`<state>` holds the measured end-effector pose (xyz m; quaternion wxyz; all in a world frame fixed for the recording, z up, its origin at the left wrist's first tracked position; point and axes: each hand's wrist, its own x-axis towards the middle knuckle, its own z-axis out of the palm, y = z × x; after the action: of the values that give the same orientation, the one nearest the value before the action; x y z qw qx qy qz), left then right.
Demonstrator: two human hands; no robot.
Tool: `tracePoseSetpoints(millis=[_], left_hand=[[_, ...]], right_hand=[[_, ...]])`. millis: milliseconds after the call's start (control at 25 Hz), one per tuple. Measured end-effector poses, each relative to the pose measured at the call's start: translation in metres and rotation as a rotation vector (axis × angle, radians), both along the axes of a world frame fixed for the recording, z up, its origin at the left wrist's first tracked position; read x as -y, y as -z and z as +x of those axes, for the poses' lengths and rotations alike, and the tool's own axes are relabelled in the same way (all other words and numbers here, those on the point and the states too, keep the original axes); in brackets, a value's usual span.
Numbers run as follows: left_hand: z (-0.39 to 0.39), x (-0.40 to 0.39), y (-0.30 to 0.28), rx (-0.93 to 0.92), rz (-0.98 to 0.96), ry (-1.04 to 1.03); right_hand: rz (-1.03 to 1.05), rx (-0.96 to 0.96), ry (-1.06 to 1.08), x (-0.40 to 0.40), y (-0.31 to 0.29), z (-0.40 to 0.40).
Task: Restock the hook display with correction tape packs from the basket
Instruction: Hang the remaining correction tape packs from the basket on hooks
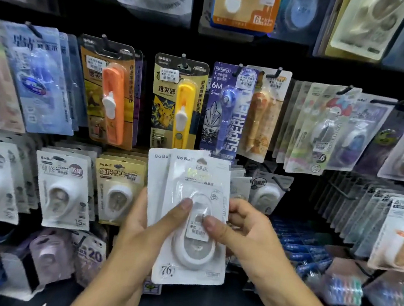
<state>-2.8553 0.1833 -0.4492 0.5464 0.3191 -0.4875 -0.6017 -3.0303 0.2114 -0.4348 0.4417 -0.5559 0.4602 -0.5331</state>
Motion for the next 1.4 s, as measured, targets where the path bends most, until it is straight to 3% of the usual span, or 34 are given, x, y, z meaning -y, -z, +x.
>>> tracePoseSetpoints(millis=[200, 440, 520, 600, 720, 840, 960, 1160, 1280, 1400], left_hand=[[0.004, 0.001, 0.003, 0.008, 0.025, -0.124], [0.014, 0.002, -0.004, 0.022, -0.049, -0.236], [0.009, 0.0, -0.002, 0.054, -0.062, -0.192], [0.003, -0.002, 0.001, 0.1, -0.092, -0.17], [-0.003, -0.003, 0.006, 0.169, -0.141, -0.174], [-0.005, -0.003, 0.01, 0.17, -0.087, -0.127], [-0.003, -0.002, 0.014, 0.181, -0.035, -0.105], [0.008, 0.01, 0.013, 0.263, 0.011, -0.384], [0.012, 0.012, 0.011, 0.268, -0.015, -0.399], [0.007, 0.01, 0.013, 0.282, -0.041, -0.358]], right_hand=[[0.149, 0.292, 0.19, 0.001, 0.01, -0.025], [0.053, -0.072, 0.484, 0.002, 0.028, -0.032], [-0.023, -0.368, 0.593, 0.006, 0.034, -0.027], [-0.129, -0.553, 0.559, 0.005, 0.032, -0.018], [-0.095, -0.057, 0.201, 0.002, 0.017, -0.001], [-0.062, 0.097, 0.195, 0.005, 0.016, -0.001], [-0.048, 0.045, 0.278, 0.005, 0.019, -0.002], [0.029, -0.023, 0.481, 0.011, 0.026, -0.021], [0.006, -0.207, 0.537, 0.015, 0.026, -0.032], [0.035, -0.393, 0.426, 0.019, 0.029, -0.027]])
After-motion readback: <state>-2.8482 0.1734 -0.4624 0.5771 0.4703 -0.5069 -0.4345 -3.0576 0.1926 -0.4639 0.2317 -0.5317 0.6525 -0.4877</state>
